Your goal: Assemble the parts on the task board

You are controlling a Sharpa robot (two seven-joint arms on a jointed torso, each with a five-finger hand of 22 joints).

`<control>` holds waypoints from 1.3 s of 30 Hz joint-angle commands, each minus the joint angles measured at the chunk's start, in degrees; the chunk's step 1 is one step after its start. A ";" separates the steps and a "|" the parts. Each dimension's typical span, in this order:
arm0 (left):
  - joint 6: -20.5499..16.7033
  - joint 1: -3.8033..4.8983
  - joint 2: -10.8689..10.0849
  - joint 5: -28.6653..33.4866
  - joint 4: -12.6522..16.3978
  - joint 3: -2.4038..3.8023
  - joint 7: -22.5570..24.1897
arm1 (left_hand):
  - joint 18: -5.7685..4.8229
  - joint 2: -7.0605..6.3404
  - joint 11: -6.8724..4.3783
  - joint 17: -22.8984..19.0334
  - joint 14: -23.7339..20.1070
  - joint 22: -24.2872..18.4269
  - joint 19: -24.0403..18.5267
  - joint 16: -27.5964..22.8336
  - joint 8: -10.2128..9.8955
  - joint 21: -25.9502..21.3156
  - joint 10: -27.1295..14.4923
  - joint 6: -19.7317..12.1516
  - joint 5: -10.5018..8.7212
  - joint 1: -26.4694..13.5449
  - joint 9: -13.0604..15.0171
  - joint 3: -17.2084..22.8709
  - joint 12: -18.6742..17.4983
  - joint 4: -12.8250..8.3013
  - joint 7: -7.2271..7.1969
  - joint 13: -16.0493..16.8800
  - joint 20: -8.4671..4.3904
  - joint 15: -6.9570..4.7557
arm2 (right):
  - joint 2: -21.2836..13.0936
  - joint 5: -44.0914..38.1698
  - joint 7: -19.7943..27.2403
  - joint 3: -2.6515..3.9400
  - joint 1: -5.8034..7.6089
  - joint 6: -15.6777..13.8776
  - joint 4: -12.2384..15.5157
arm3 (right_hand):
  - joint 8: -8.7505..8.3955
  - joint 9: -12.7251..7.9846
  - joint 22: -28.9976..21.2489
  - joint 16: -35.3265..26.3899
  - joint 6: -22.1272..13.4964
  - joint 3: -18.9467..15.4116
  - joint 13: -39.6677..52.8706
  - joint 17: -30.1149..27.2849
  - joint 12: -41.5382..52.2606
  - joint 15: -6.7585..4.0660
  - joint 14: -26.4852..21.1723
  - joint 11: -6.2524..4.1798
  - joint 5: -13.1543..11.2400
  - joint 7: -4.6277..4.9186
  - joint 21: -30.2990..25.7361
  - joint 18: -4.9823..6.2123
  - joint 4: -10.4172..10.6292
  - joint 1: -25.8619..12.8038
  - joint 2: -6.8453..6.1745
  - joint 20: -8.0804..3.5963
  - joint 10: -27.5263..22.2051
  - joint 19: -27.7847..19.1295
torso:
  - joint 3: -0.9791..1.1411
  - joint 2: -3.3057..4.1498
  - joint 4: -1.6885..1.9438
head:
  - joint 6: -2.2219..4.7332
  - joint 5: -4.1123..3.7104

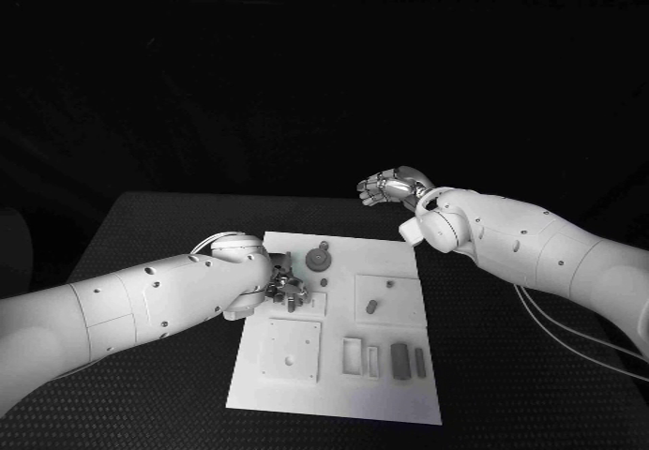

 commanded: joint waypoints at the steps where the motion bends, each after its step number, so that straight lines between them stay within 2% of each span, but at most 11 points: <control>1: -0.58 0.01 0.17 0.78 -0.03 0.07 0.18 | 0.69 -0.58 0.04 -0.07 0.10 -0.09 -0.49 -0.39 0.28 -0.28 -0.26 0.03 -0.42 0.19 0.01 -0.23 0.14 -0.05 0.30 -0.11 -6.41 -0.31 | 0.04 -0.16 0.45 0.00 -0.03 0.75 0.00 | 0.29 -0.06 0.08 -0.09 0.07 -0.10 0.09 -0.07 -0.40 0.02 -0.42 -0.01 0.40 1.80 -0.19 -1.12 -0.07 -0.52 0.21 0.04 0.29 -0.52 | 0.01 0.00 0.01 | 0.02 -0.05; 5: -0.81 0.01 0.10 1.00 -0.01 0.22 0.25 | 0.69 -0.68 0.04 -0.08 0.10 -0.10 -0.49 -0.40 0.28 -0.29 -0.26 0.03 -0.51 0.12 0.01 -0.27 0.14 0.02 0.30 -0.12 -6.40 -0.31 | 0.03 -0.16 0.45 0.00 -0.03 0.78 0.08 | 0.29 -0.06 0.09 -0.09 0.07 -0.10 0.09 -0.07 -0.40 0.02 -0.42 -0.01 0.40 1.80 -0.20 -1.12 -0.07 -0.52 0.21 0.04 0.29 -0.52 | 0.04 0.01 0.02 | 0.03 -0.07; 6: -0.87 0.01 0.10 1.04 -0.03 0.23 0.25 | 0.75 -1.57 0.23 -0.10 0.07 -0.20 -0.53 -0.44 0.27 -0.43 -0.30 0.00 -4.84 -0.59 0.02 -0.54 0.11 0.74 0.00 -0.16 -6.43 -0.34 | 0.02 -0.16 0.45 -0.01 -0.03 0.78 0.08 | 0.29 -0.06 0.09 -0.09 0.07 -0.10 0.09 -0.07 -0.40 0.02 -0.42 -0.01 0.40 1.80 -0.20 -1.12 -0.07 -0.52 0.21 0.04 0.29 -0.52 | 0.04 0.01 0.02 | 0.03 -0.07; 10: -0.79 0.02 0.17 1.06 -0.24 0.25 0.19 | 0.83 -2.68 -0.03 -0.11 0.09 -0.27 -0.54 -0.46 0.24 -0.51 -0.30 -0.03 -5.33 -0.66 0.01 -0.51 0.11 1.19 0.24 -0.22 -6.49 -0.40 | 0.01 -0.16 0.44 -0.01 -0.03 0.76 0.08 | 0.29 -0.06 0.10 -0.09 0.07 -0.10 0.09 -0.07 -0.41 0.02 -0.42 -0.01 0.40 1.80 -0.21 -1.12 -0.07 -0.52 0.21 0.04 0.30 -0.52 | 0.03 0.00 0.01 | 0.05 -0.05; 19: -0.91 0.02 0.25 1.06 -0.53 0.25 0.13 | 0.91 -3.09 -0.03 -0.13 0.07 -0.28 -0.52 -0.49 0.24 -0.50 -0.31 -0.07 -5.35 -0.14 0.02 -0.33 0.10 1.04 0.24 -0.25 -6.55 -0.43 | -0.01 -0.16 0.43 -0.01 -0.03 0.78 0.12 | 0.30 -0.07 0.13 -0.08 0.07 -0.11 0.09 -0.09 -0.44 0.02 -0.43 -0.01 0.40 1.80 -0.23 -1.12 -0.08 -0.52 0.20 0.04 0.32 -0.52 | 0.01 0.00 0.05 | 0.00 -0.04; 26: -1.28 0.02 0.31 1.28 -0.64 0.26 0.27 | 0.91 -4.58 0.01 -0.15 0.03 -0.35 -0.51 -0.54 0.22 -0.54 -0.35 -0.16 -5.63 -0.19 0.07 -0.60 0.08 1.28 0.28 -0.31 -6.55 -0.41 | -0.05 -0.16 0.42 -0.01 -0.03 0.80 0.15 | 0.31 -0.09 0.15 -0.08 0.07 -0.11 0.09 -0.10 -0.46 0.03 -0.44 -0.01 0.40 1.81 -0.25 -1.12 -0.09 -0.52 0.20 0.04 0.33 -0.52 | 0.00 0.00 0.03 | 0.01 0.00; 30: -1.28 0.02 0.35 1.53 -0.68 0.27 0.31 | 0.93 -4.41 0.01 -0.16 0.01 -0.37 -0.50 -0.56 0.22 -0.55 -0.36 -0.19 -5.62 -0.11 0.08 -0.50 0.06 1.39 0.28 -0.32 -6.56 -0.42 | -0.01 -0.16 0.41 -0.01 -0.03 0.83 0.14 | 0.31 -0.09 0.16 -0.08 0.07 -0.10 0.09 -0.10 -0.47 0.03 -0.44 -0.01 0.41 1.81 -0.26 -1.12 -0.09 -0.51 0.21 0.04 0.34 -0.52 | -0.01 0.00 0.04 | 0.02 -0.02; 32: -1.33 0.02 0.36 1.95 -0.68 0.27 0.27 | 0.97 -4.22 0.40 -0.13 0.03 -0.38 -0.49 -0.51 -1.12 -0.54 -0.28 -2.01 -5.59 0.09 -0.67 -0.33 -0.01 1.53 0.76 -0.45 -6.59 -0.22 | -0.01 -0.16 0.42 -0.01 -0.03 0.85 0.14 | 0.31 -0.09 0.17 -0.08 0.07 -0.10 0.09 -0.11 -0.48 0.03 -0.44 -0.01 0.41 1.81 -0.26 -1.12 -0.09 -0.51 0.21 0.04 0.35 -0.52 | -0.01 -0.01 0.04 | -0.01 -0.01; 36: -1.42 0.02 0.39 2.70 -0.73 0.27 0.33 | 0.95 -2.45 0.62 -0.10 0.07 -0.34 -0.51 -0.46 -1.66 -0.41 -0.15 -1.91 -4.91 1.22 -1.22 0.15 -0.04 1.07 0.97 -0.63 -6.58 0.03 | -0.01 -0.16 0.40 -0.01 -0.03 0.86 0.09 | 0.32 -0.10 0.18 -0.07 0.07 -0.10 0.09 -0.11 -0.49 0.03 -0.44 -0.01 0.41 1.82 -0.27 -1.12 -0.09 -0.51 0.22 0.04 0.35 -0.52 | -0.04 -0.02 0.08 | -0.02 -0.02; 39: -1.42 0.02 0.37 2.90 -0.72 0.27 0.36 | 0.82 -1.31 0.73 -0.08 0.06 -0.29 -0.57 -0.46 -2.02 -0.27 -0.08 -1.62 -2.02 2.09 -1.65 0.12 -0.03 0.05 1.08 -0.79 -6.48 0.16 | 0.00 -0.16 0.41 -0.01 -0.03 0.88 0.09 | 0.32 -0.10 0.19 -0.07 0.07 -0.10 0.09 -0.11 -0.49 0.03 -0.44 -0.01 0.41 1.82 -0.28 -1.12 -0.09 -0.51 0.22 0.04 0.36 -0.52 | -0.04 -0.03 0.05 | 0.00 -0.01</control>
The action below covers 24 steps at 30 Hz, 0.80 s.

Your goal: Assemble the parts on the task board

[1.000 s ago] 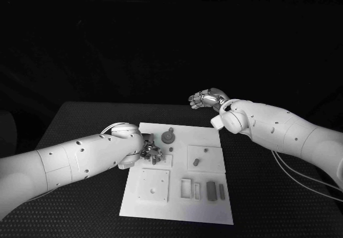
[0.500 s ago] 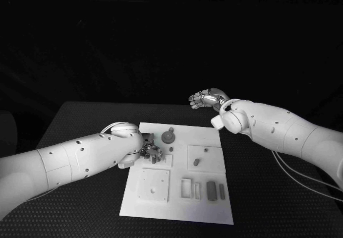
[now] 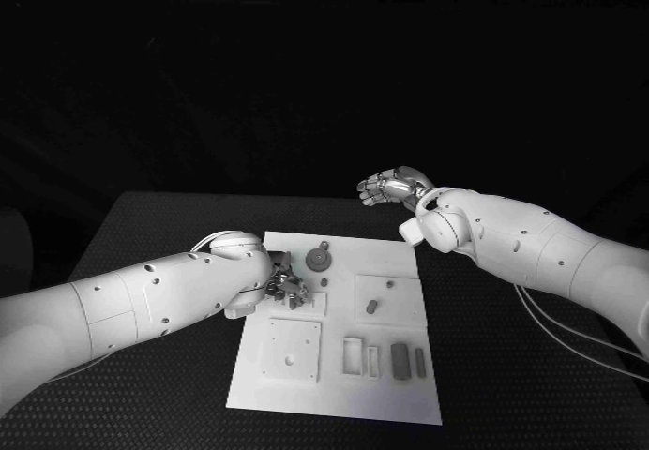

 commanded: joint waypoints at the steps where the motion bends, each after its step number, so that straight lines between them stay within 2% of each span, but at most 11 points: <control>1: -0.44 0.01 0.14 1.38 0.02 0.04 0.32 | 0.81 1.06 0.32 0.04 0.02 0.00 -0.57 -0.24 -0.36 0.02 -0.04 0.36 1.42 0.46 -0.22 -0.03 -0.02 -0.77 0.34 -0.10 -6.47 0.32 | 0.03 -0.16 0.42 0.00 -0.02 0.87 0.04 | 0.32 -0.05 0.08 -0.07 0.07 -0.10 0.09 -0.07 -0.27 0.03 -0.44 -0.02 0.18 1.82 -0.28 -1.12 -0.09 -0.51 0.22 0.04 0.37 -0.52 | -0.01 -0.01 -0.02 | -0.01 -0.01; 12: -0.25 0.01 0.14 2.23 0.00 0.05 0.36 | 0.55 5.64 0.49 0.04 -0.01 -0.03 -0.63 -0.28 -0.83 0.19 -0.01 0.72 4.44 3.21 -0.74 0.58 0.05 -3.19 0.50 -0.43 -6.29 0.51 | 0.00 -0.16 0.37 -0.01 -0.02 0.97 0.02 | 0.34 -0.06 0.12 -0.05 0.07 -0.10 0.09 -0.08 -0.29 0.02 -0.44 -0.02 0.20 1.83 -0.30 -1.12 -0.09 -0.52 0.23 0.04 0.40 -0.51 | 0.01 0.00 -0.01 | -0.08 0.00; 16: -0.21 0.01 0.11 2.47 0.01 0.05 0.45 | 0.49 6.46 0.51 0.04 -0.02 -0.04 -0.67 -0.28 -0.90 0.21 -0.02 0.77 5.03 3.60 -0.81 0.64 0.07 -3.57 0.53 -0.50 -6.24 0.55 | 0.07 -0.16 0.37 -0.01 -0.02 1.03 -0.02 | 0.34 -0.07 0.13 -0.05 0.07 -0.10 0.09 -0.09 -0.30 0.02 -0.44 -0.02 0.20 1.83 -0.31 -1.12 -0.09 -0.52 0.24 0.04 0.41 -0.51 | 0.02 0.00 0.00 | -0.09 -0.01; 19: -0.20 0.01 0.05 2.68 -0.03 0.08 0.56 | 0.41 7.63 0.54 0.05 -0.02 -0.05 -0.71 -0.26 -0.96 0.23 -0.02 0.82 5.30 4.00 -0.87 0.76 0.10 -3.91 0.56 -0.57 -6.18 0.60 | 0.08 -0.16 0.35 -0.01 -0.02 1.09 -0.06 | 0.35 -0.07 0.14 -0.05 0.08 -0.10 0.09 -0.09 -0.31 0.02 -0.44 -0.02 0.20 1.84 -0.32 -1.12 -0.08 -0.53 0.24 0.04 0.42 -0.51 | 0.02 -0.01 -0.03 | -0.11 0.00; 24: 0.18 0.02 -0.02 3.07 -0.15 0.10 0.50 | 0.37 8.10 0.54 0.06 -0.02 -0.05 -0.75 -0.25 -0.99 0.25 -0.03 0.84 5.29 4.15 -0.90 0.79 0.10 -4.07 0.56 -0.60 -6.16 0.63 | 0.09 -0.16 0.34 -0.02 -0.02 1.07 -0.11 | 0.35 -0.08 0.15 -0.05 0.08 -0.10 0.09 -0.09 -0.32 0.02 -0.44 -0.02 0.20 1.84 -0.33 -1.12 -0.08 -0.53 0.24 0.04 0.42 -0.50 | 0.03 0.00 -0.02 | -0.09 0.02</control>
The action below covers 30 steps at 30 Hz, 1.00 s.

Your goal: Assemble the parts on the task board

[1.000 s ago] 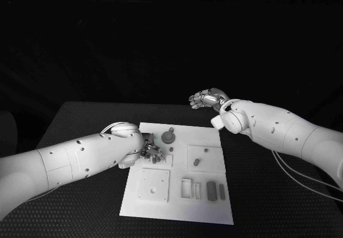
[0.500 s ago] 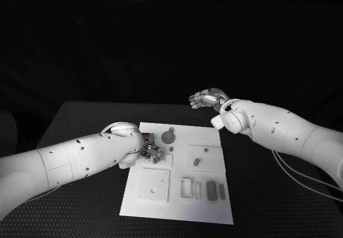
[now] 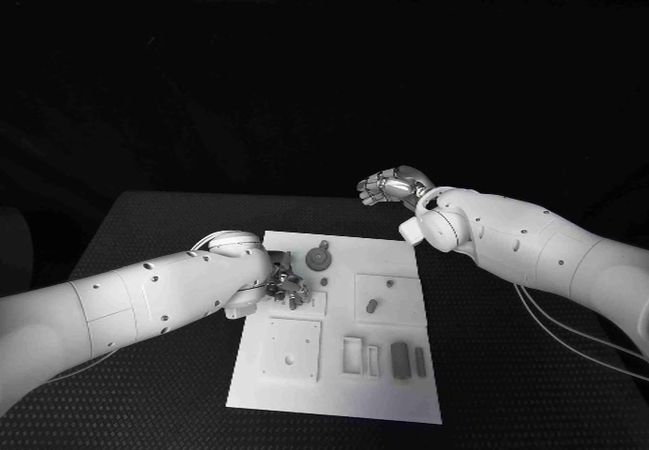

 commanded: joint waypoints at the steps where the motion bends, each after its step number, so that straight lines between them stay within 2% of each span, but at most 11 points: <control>1: 0.78 0.03 0.05 0.97 -0.07 0.07 0.50 | 0.36 2.90 0.54 0.05 0.04 -0.06 -0.34 -0.25 -0.26 0.25 -0.03 0.34 0.12 2.37 -0.07 0.55 0.10 -0.86 0.06 -0.08 -6.15 0.04 | 0.06 -0.16 0.36 0.00 -0.01 0.95 -0.03 | 0.35 -0.08 0.10 -0.04 0.08 -0.11 0.09 -0.05 -0.32 0.02 -0.44 -0.02 0.20 1.84 -0.33 -1.11 -0.08 -0.53 0.24 0.04 0.42 -0.50 | 0.02 0.00 0.00 | 0.01 0.02; 14: 2.82 0.10 0.03 0.86 -0.16 0.13 -0.14 | 0.27 2.42 0.60 0.06 -0.05 -0.05 -0.47 -0.22 -0.46 0.32 -0.05 0.40 -0.71 4.24 -0.25 0.85 0.12 -2.47 0.11 -0.27 -6.08 0.17 | 0.12 -0.16 0.37 -0.01 -0.03 0.97 -0.09 | 0.36 -0.10 0.14 -0.03 0.08 -0.10 0.09 -0.07 -0.36 0.02 -0.44 -0.02 0.21 1.84 -0.36 -1.11 -0.06 -0.55 0.27 0.04 0.45 -0.50 | 0.01 0.01 -0.02 | -0.01 0.06; 19: 3.00 0.11 0.07 0.82 -0.26 0.15 -0.14 | 0.22 2.24 0.62 0.02 -0.06 -0.11 -0.46 -0.24 -0.56 0.32 -0.04 0.44 -1.77 5.25 -0.32 0.91 0.12 -2.93 0.14 -0.39 -6.05 0.22 | 0.13 -0.16 0.39 -0.02 -0.04 0.97 -0.09 | 0.37 -0.11 0.15 -0.03 0.07 -0.11 0.09 -0.08 -0.37 0.02 -0.45 -0.02 0.21 1.84 -0.37 -1.11 -0.06 -0.56 0.27 0.05 0.45 -0.50 | 0.02 0.02 -0.02 | -0.02 0.05; 30: 3.03 0.17 0.27 0.68 -0.72 0.18 -0.12 | 0.21 2.23 0.63 0.02 -0.05 -0.13 -0.45 -0.24 -0.56 0.32 -0.04 0.47 -1.83 5.51 -0.33 0.93 0.11 -3.03 0.14 -0.42 -6.05 0.23 | 0.20 -0.15 0.40 -0.03 -0.10 0.97 -0.16 | 0.38 -0.12 0.19 -0.03 0.07 -0.11 0.09 -0.09 -0.41 0.02 -0.45 -0.02 0.22 1.84 -0.40 -1.11 -0.07 -0.56 0.26 0.04 0.47 -0.50 | 0.00 0.01 0.02 | -0.07 -0.02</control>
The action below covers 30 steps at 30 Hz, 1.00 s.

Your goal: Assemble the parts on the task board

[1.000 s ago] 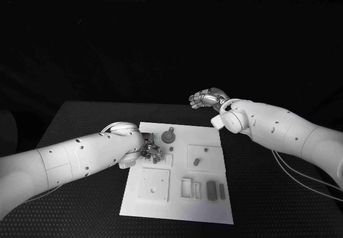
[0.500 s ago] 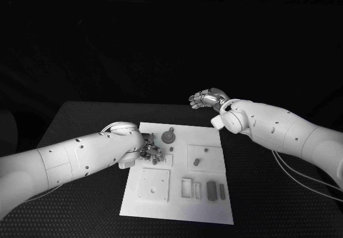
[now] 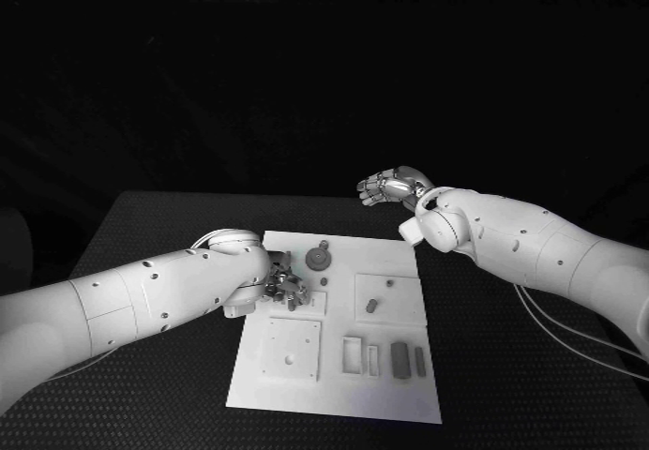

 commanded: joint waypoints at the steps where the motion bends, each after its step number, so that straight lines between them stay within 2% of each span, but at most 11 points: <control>1: 1.10 0.05 0.24 0.00 -0.39 0.01 0.00 | 0.22 2.83 0.40 0.01 0.03 -0.07 -0.25 -0.24 -0.13 0.32 0.17 0.30 -0.09 3.77 0.04 1.45 0.11 -1.87 -0.07 -0.08 -6.25 -0.45 | 0.13 -0.16 0.42 0.00 -0.03 0.90 -0.02 | 0.38 -0.07 0.08 -0.03 0.07 -0.11 0.09 -0.06 -0.41 0.02 -0.46 -0.02 0.22 1.84 -0.40 -1.11 -0.07 -0.33 0.03 0.05 0.47 -0.50 | -0.04 0.01 0.05 | -0.04 -0.05; 12: 2.61 0.32 1.16 -1.56 -1.38 0.03 -0.52 | 0.18 2.41 0.38 0.01 0.07 -0.11 -0.20 -0.20 -0.12 0.36 0.21 0.40 -0.17 4.50 0.04 1.33 0.15 -2.40 -0.09 -0.16 -6.23 -0.44 | 0.20 -0.14 0.41 -0.01 -0.05 0.89 -0.02 | 0.38 -0.09 0.11 -0.02 0.07 -0.12 0.09 -0.07 -0.45 0.02 -0.47 -0.02 0.23 1.84 -0.43 -1.11 -0.05 -0.35 0.04 0.05 0.48 -0.49 | -0.01 0.04 -0.03 | -0.04 -0.03; 15: 3.36 0.38 1.49 -1.64 -1.72 0.03 -0.90 | 0.09 2.09 0.46 -0.04 0.03 -0.21 -0.19 -0.26 -0.23 0.28 0.20 0.34 -0.84 4.03 -0.01 0.76 0.14 -1.77 -0.02 -0.24 -6.16 -0.40 | 0.16 -0.14 0.39 -0.01 -0.05 0.86 0.03 | 0.39 -0.09 0.12 -0.02 0.06 -0.12 0.09 -0.08 -0.45 0.02 -0.47 -0.02 0.23 1.84 -0.44 -1.11 -0.05 -0.36 0.04 0.05 0.49 -0.50 | -0.01 0.01 0.02 | -0.11 -0.06; 25: 3.33 0.39 1.83 -2.09 -2.05 0.02 -0.82 | 0.20 -1.71 0.43 -0.15 -0.01 -0.51 -0.22 -0.43 -0.52 -0.04 0.10 0.13 -2.16 0.96 -0.16 -0.98 0.09 1.71 -0.03 -0.50 -6.27 -0.53 | 0.17 -0.14 0.38 -0.02 -0.05 0.84 0.09 | 0.39 -0.11 0.15 -0.02 0.06 -0.12 0.09 -0.09 -0.48 0.02 -0.48 -0.02 0.24 1.84 -0.47 -1.11 -0.07 -0.35 0.01 0.04 0.50 -0.50 | 0.00 -0.01 0.01 | -0.13 -0.05; 28: 3.49 0.40 1.91 -2.09 -2.09 0.03 -0.80 | 0.33 -3.00 0.38 -0.14 0.00 -0.51 -0.23 -0.42 -0.52 -0.04 0.09 0.14 -2.15 1.01 -0.15 -1.10 0.13 1.55 -0.08 -0.53 -6.38 -0.60 | 0.15 -0.14 0.37 -0.02 -0.05 0.80 0.08 | 0.40 -0.11 0.16 -0.01 0.06 -0.12 0.09 -0.09 -0.49 0.02 -0.48 -0.02 0.24 1.84 -0.47 -1.11 -0.07 -0.35 0.00 0.04 0.50 -0.50 | -0.02 0.01 -0.01 | -0.14 -0.05; 30: 3.61 0.41 1.94 -2.09 -2.12 0.03 -0.82 | 0.35 -3.35 0.38 -0.14 0.00 -0.52 -0.21 -0.44 -0.53 -0.04 0.10 0.13 -2.26 0.95 -0.14 -1.18 0.14 1.55 -0.08 -0.54 -6.40 -0.60 | 0.16 -0.14 0.37 -0.03 -0.05 0.82 0.09 | 0.40 -0.11 0.16 -0.01 0.06 -0.12 0.09 -0.09 -0.49 0.02 -0.48 -0.02 0.24 1.84 -0.48 -1.11 -0.08 -0.35 0.00 0.04 0.50 -0.50 | -0.02 0.01 -0.01 | -0.14 -0.05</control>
